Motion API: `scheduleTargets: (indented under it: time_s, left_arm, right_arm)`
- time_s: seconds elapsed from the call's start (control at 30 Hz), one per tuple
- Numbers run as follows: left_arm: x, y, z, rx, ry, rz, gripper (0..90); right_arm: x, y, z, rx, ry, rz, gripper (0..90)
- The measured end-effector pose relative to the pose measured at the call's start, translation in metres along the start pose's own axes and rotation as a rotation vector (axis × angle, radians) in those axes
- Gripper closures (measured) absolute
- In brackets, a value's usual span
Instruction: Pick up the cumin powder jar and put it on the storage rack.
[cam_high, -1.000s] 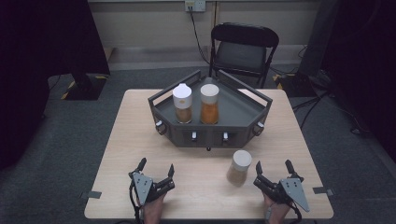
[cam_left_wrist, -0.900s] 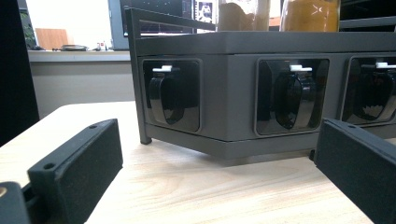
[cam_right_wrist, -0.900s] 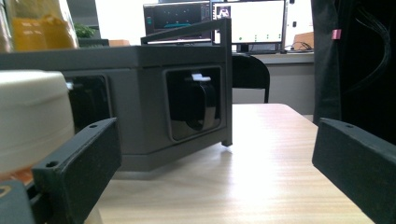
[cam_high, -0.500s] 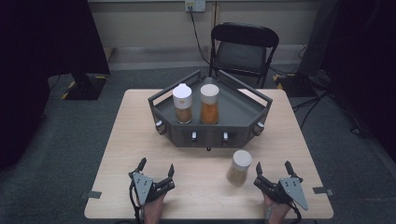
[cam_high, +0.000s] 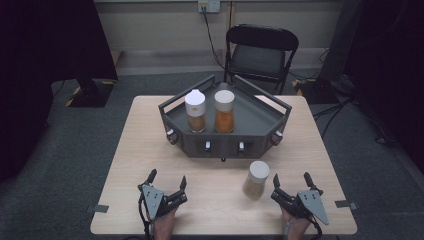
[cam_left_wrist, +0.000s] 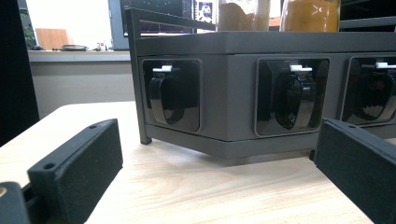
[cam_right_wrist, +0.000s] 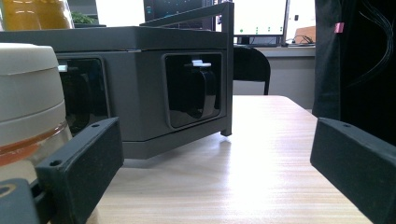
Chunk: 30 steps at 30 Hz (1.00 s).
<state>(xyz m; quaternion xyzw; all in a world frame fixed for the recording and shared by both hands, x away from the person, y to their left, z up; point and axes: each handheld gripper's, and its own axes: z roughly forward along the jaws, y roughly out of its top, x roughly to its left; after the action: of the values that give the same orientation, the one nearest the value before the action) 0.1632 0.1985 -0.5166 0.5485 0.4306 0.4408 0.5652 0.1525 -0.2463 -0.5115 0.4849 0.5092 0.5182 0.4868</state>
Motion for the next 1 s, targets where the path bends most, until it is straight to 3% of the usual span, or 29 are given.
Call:
scheduleTargets:
  time_s: [0.67, 1.0]
  left_arm:
    - [0.0, 0.0, 0.0, 0.0, 0.0, 0.0, 0.5]
    - [0.0, 0.0, 0.0, 0.0, 0.0, 0.0, 0.6]
  right_arm:
    - [-0.001, 0.012, -0.006, -0.021, 0.01, 0.005, 1.0]
    - [0.0, 0.021, -0.007, -0.031, 0.039, 0.0, 0.8]
